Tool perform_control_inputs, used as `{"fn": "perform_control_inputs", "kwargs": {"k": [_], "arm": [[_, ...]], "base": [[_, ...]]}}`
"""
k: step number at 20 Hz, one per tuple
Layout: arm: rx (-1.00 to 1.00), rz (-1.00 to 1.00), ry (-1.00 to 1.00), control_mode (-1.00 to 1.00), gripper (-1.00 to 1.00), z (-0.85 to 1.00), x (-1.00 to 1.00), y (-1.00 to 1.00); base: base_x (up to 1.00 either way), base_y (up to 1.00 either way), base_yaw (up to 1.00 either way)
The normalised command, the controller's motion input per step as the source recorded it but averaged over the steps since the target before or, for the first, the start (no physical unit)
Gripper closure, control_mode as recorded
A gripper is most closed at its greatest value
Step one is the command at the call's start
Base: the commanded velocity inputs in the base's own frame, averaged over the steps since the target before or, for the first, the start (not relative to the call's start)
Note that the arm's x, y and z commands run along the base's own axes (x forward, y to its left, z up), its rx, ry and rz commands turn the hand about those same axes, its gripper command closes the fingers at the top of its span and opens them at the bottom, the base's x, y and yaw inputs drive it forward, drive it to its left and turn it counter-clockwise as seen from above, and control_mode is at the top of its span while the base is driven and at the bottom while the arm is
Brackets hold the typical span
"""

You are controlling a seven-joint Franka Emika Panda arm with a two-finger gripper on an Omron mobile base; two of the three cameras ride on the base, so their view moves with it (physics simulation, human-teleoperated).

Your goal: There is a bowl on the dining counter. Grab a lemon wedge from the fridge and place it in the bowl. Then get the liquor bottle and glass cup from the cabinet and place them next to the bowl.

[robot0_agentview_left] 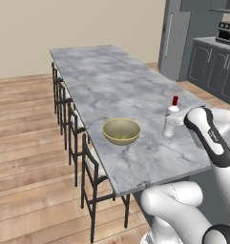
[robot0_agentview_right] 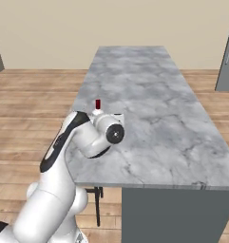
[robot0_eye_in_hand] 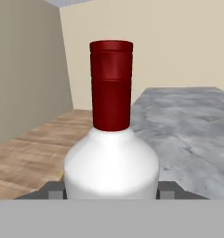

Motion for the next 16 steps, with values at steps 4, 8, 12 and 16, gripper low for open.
{"fn": "perform_control_inputs", "kwargs": {"k": [4, 8, 12, 16], "arm": [[0.0, 0.03, -0.01, -1.0, 1.0, -0.37, 0.43, 0.0], [0.0, 0.06, 0.0, -1.0, 1.0, -0.34, 0.56, 0.0], [0.0, 0.06, 0.0, -1.0, 1.0, -0.41, 0.43, -0.01], [0.0, 0.06, 0.0, -1.0, 1.0, -0.47, 0.29, 0.0]], "base": [[0.0, 0.0, 0.0], [0.0, 0.0, 0.0], [0.0, 0.0, 0.0], [0.0, 0.0, 0.0]]}}
